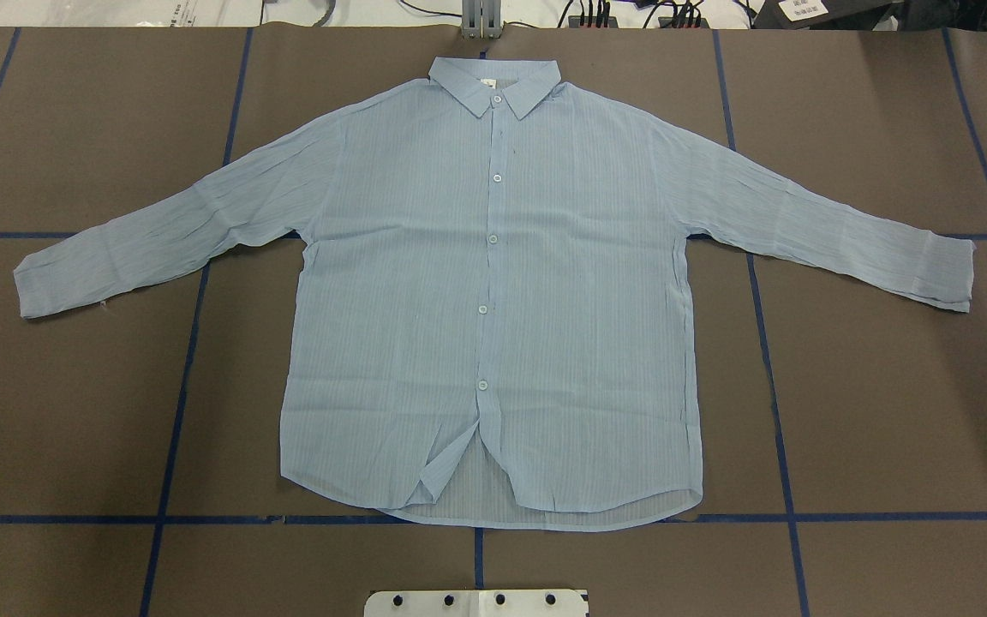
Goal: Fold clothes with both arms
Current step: 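Move the right gripper to the cuff of the sleeve nearest it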
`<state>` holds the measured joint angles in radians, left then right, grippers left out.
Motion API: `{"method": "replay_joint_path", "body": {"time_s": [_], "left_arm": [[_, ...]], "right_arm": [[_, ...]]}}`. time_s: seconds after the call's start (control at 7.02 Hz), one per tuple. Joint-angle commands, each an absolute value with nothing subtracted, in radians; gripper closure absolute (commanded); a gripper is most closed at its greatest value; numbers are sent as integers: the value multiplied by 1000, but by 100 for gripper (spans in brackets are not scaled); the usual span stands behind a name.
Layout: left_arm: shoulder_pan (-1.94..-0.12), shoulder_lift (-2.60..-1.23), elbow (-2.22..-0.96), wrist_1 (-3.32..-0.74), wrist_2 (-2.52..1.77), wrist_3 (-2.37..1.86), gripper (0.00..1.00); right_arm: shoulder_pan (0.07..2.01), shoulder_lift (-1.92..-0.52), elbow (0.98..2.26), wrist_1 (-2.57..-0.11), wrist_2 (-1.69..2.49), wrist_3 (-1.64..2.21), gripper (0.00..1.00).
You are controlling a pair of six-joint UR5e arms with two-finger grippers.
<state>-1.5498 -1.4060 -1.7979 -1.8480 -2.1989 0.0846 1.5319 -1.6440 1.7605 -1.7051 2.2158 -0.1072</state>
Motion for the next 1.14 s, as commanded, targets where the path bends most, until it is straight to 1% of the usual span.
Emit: {"method": "replay_joint_path", "body": {"time_s": [0.0,0.29,0.57,0.86,1.0], "left_arm": [[-1543,-1402,-1795,-1855,-2201,87,0],[-1536,-1414,-1810,-1856,-2265,86,0],[-1511,-1448,-1853,-1920,-2279,78,0],[-1511,-1483,-1833,-2203,-2269,74,0],[-1511,-1491,-1791,-2276,-2279,74,0]], "right_arm": [[1513,-1644,1759,-1704,2217,-112,0],[1441,-1619,1759,-1669,2212,-106,0],[1370,-1566,1764,-1503,2215,-101,0],[1371,-1551,1761,-1297,2209,-54,0],[1373,-1554,1743,-1245,2207,71,0]]}}
